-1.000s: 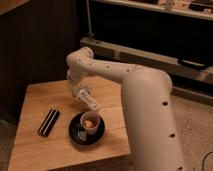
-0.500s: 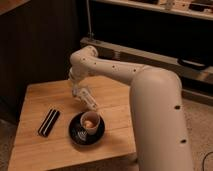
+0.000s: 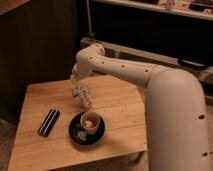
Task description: Stand the bottle upright
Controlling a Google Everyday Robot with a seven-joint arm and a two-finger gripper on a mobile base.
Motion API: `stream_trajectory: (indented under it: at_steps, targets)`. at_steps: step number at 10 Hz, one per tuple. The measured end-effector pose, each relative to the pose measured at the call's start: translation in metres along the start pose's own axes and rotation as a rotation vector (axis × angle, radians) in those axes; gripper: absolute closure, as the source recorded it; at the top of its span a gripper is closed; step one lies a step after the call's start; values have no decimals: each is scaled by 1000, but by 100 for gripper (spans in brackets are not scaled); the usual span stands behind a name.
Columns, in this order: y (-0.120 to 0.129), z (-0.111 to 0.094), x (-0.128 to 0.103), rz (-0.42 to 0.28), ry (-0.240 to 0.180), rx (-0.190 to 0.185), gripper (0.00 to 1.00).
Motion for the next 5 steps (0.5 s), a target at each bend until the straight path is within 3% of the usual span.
stream_trajectory:
  at_steps: [5]
  targets:
    - [3, -17, -6, 14, 34, -19, 65]
